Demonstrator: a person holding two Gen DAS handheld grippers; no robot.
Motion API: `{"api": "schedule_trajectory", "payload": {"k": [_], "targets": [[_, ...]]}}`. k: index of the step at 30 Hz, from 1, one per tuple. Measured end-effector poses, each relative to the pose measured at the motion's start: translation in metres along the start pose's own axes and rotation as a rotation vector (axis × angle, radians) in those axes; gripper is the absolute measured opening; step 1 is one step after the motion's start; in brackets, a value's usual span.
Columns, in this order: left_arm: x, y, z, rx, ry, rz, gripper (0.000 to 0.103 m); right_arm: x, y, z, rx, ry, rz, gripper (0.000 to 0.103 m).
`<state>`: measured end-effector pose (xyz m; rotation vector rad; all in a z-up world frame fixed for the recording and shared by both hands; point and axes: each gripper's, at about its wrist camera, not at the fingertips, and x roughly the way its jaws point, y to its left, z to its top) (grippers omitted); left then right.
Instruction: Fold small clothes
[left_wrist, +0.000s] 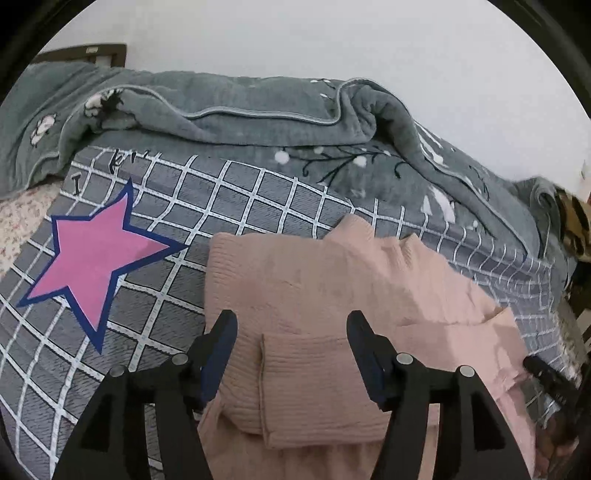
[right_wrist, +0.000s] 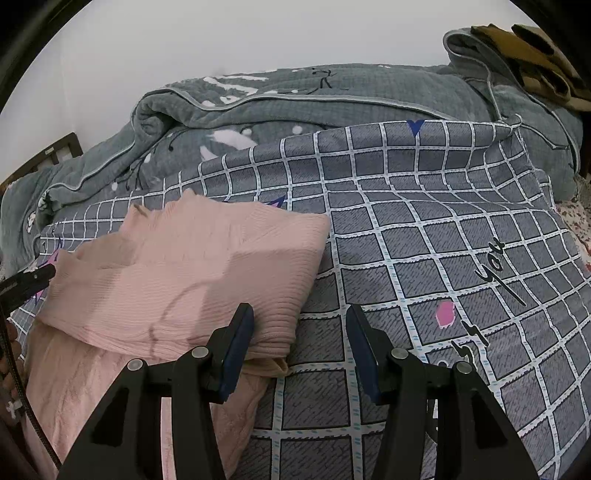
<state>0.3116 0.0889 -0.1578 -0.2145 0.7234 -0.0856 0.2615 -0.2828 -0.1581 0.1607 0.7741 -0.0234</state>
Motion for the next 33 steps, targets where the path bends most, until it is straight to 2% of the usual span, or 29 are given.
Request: {"api": "schedule_trajectory", "payload": {"k": [7, 9, 11, 14, 16, 18, 21, 27, 31, 33], "targets": [[0.016, 0.005, -0.007, 0.004, 0.092, -0.004, 0.059, -0.001, -0.001, 0.000, 0.003, -0.003, -0.005, 0.052], [0.019, 0.006, -0.008, 0.006, 0.103, 0.016, 0.049, -0.001, 0.000, 0.000, 0.004, -0.004, -0.007, 0.053], [0.021, 0.005, -0.009, 0.013, 0.104, 0.027, 0.047, -0.001, 0.000, 0.000, 0.003, -0.003, -0.008, 0.053], [0.028, 0.002, -0.008, 0.029, 0.108, 0.057, 0.035, -0.001, 0.000, 0.000, 0.003, -0.004, -0.010, 0.053], [0.028, -0.001, -0.008, 0.043, 0.098, 0.075, 0.017, -0.001, 0.001, 0.000, -0.003, -0.006, -0.020, 0.053], [0.026, -0.005, -0.008, 0.063, 0.081, 0.088, 0.011, -0.001, 0.003, 0.000, -0.013, -0.011, -0.026, 0.053], [0.012, -0.009, -0.004, 0.074, 0.012, 0.090, 0.008, -0.001, 0.002, 0.000, -0.011, -0.011, -0.022, 0.053], [-0.016, -0.014, 0.022, 0.009, -0.151, 0.041, 0.005, -0.001, 0.003, 0.000, -0.010, -0.009, 0.001, 0.053], [-0.006, -0.023, 0.030, 0.042, -0.159, 0.061, 0.005, 0.002, 0.008, -0.001, -0.033, -0.001, -0.007, 0.053], [0.010, -0.017, 0.026, 0.020, -0.103, 0.084, 0.005, 0.006, 0.006, -0.001, -0.025, 0.015, -0.018, 0.054]]}}
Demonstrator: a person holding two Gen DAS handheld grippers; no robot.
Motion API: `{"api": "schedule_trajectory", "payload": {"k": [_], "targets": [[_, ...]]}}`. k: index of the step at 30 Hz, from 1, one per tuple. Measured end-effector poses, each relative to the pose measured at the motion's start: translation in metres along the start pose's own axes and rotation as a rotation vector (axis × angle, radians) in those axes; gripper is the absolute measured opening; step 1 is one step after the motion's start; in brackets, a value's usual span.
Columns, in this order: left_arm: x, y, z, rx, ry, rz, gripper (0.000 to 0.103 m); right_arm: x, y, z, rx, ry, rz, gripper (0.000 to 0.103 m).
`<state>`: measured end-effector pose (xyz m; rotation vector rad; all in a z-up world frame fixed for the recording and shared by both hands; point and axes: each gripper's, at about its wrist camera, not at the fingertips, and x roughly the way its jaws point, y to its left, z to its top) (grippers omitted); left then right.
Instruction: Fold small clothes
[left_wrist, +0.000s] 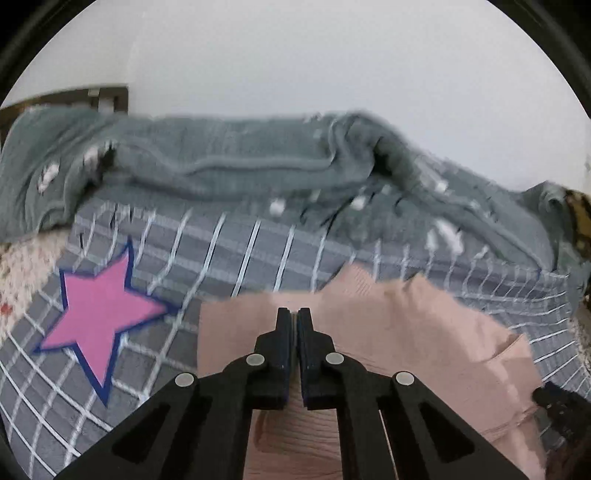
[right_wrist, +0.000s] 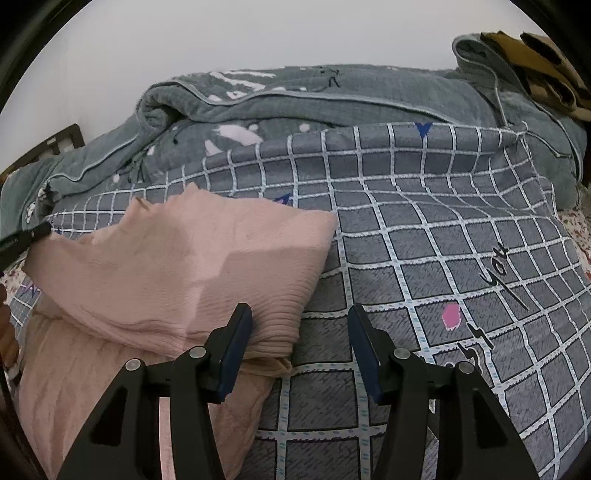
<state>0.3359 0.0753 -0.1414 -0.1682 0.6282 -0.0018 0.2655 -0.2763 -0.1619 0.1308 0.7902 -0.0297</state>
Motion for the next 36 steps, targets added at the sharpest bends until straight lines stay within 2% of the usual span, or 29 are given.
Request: {"api": "schedule_trajectory", "payload": {"k": [4, 10, 16, 19, 21, 22, 27, 31, 36], "targets": [[0.021, 0.021, -0.009, -0.107, 0.121, -0.019, 0.006, 0.008, -0.001, 0.000, 0.003, 0.036, -0.022, 0.055], [0.023, 0.024, -0.022, -0.124, 0.198, -0.011, 0.012, 0.009, 0.000, -0.001, -0.009, 0.045, -0.021, 0.058], [0.001, 0.012, -0.038, -0.037, 0.183, 0.027, 0.025, 0.002, 0.004, -0.003, -0.034, 0.029, 0.093, 0.058], [-0.012, 0.009, -0.044, 0.000, 0.163, 0.058, 0.032, -0.010, 0.006, -0.003, -0.026, -0.030, 0.141, 0.058], [-0.025, 0.009, -0.049, 0.014, 0.134, 0.069, 0.049, -0.020, 0.006, -0.004, -0.019, -0.088, 0.158, 0.058], [-0.030, 0.011, -0.051, 0.012, 0.122, 0.068, 0.050, -0.022, 0.007, -0.004, -0.020, -0.109, 0.146, 0.058], [-0.051, 0.013, -0.060, 0.010, 0.109, 0.058, 0.050, -0.034, 0.006, -0.005, -0.017, -0.150, 0.147, 0.058], [-0.062, 0.003, -0.068, 0.062, 0.091, 0.066, 0.050, -0.053, 0.013, -0.008, -0.060, -0.149, 0.128, 0.056], [-0.083, -0.005, -0.075, 0.124, 0.045, 0.060, 0.050, -0.089, 0.025, -0.030, -0.143, -0.126, 0.072, 0.056]]}}
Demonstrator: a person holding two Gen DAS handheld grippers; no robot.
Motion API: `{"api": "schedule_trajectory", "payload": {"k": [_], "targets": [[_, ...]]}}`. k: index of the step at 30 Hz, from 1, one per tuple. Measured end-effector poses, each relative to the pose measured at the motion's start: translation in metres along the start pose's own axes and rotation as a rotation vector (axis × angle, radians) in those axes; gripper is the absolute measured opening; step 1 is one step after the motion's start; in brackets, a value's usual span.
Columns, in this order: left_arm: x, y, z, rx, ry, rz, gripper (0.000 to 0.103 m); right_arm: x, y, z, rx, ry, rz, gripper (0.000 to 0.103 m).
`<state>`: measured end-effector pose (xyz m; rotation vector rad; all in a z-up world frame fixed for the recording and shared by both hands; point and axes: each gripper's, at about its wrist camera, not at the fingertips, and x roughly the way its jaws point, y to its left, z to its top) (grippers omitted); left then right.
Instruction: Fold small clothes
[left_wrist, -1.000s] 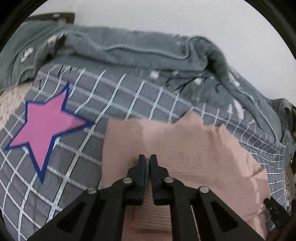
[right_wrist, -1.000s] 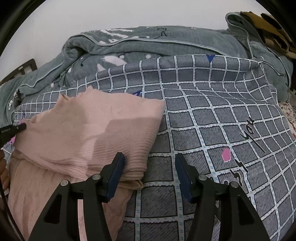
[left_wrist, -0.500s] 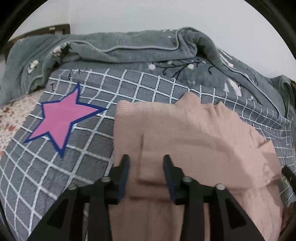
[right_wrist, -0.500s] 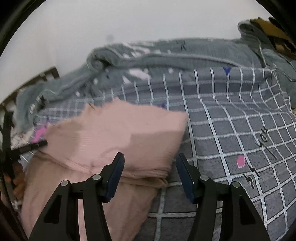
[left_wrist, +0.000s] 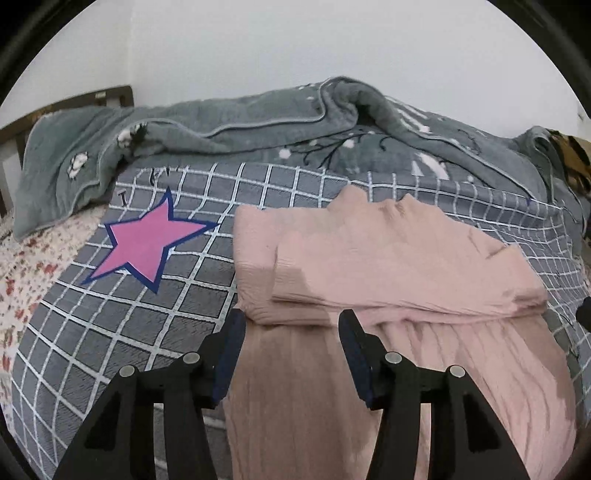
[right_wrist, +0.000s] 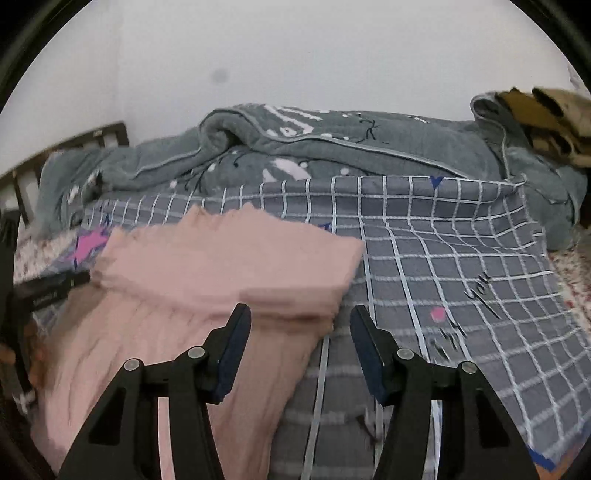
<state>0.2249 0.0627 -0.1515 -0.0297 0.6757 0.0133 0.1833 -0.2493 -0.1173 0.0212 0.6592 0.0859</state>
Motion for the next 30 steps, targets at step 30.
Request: {"api": "schedule_trajectory", "payload": {"k": [30], "targets": [[-0.120, 0.036, -0.134, -0.052, 0.070, -0.205, 0.059, -0.133, 0.045, -0.145, -0.022, 0.106, 0.049, 0.041]]}}
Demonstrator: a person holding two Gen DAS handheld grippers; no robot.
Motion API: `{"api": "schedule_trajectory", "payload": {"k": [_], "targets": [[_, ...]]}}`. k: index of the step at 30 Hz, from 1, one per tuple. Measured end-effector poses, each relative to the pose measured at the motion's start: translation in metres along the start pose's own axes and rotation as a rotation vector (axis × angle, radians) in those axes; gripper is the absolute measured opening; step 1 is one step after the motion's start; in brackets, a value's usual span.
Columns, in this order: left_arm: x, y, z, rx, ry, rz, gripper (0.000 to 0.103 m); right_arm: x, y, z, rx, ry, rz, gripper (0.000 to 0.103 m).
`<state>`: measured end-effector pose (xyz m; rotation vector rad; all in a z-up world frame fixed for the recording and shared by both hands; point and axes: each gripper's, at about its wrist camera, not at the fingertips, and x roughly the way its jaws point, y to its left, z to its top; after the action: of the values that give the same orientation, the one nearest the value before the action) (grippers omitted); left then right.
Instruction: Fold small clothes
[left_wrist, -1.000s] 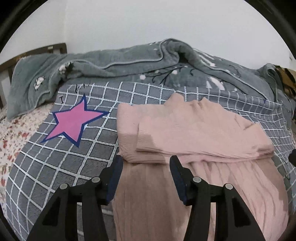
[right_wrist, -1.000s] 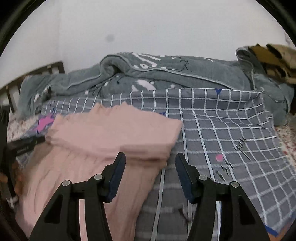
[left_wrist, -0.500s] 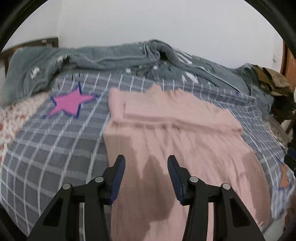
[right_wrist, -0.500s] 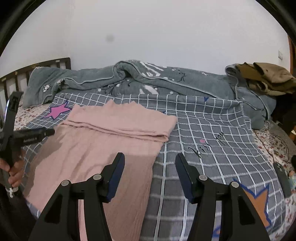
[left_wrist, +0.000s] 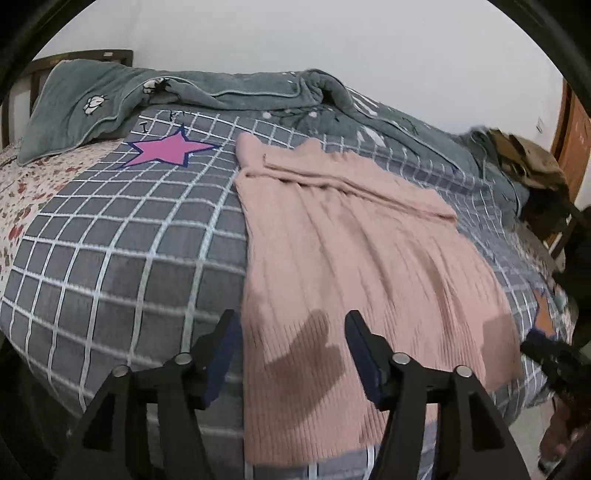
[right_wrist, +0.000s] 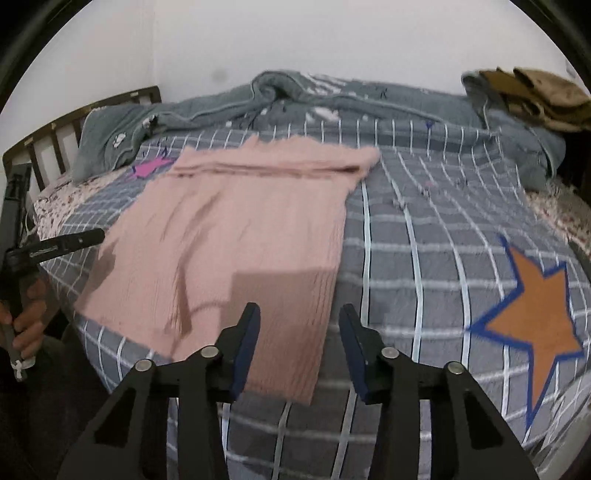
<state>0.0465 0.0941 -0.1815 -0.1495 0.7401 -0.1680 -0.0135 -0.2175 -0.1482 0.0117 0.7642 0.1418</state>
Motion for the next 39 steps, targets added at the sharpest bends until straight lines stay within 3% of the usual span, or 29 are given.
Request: {"api": "schedule_trajectory", "payload": {"k": [7, 18, 39], "targets": [[-0.003, -0.020, -0.016, 0.082, 0.013, 0.057, 0.060, -0.015, -0.013, 0.005, 0.044, -0.028, 0.007, 0.040], [0.002, 0.003, -0.015, -0.034, 0.050, 0.083, 0.061, -0.005, -0.017, 0.003, 0.083, -0.005, 0.038, 0.040], [0.000, 0.005, -0.016, -0.046, 0.045, 0.084, 0.061, 0.000, -0.013, -0.003, 0.086, 0.012, 0.052, 0.040]]}}
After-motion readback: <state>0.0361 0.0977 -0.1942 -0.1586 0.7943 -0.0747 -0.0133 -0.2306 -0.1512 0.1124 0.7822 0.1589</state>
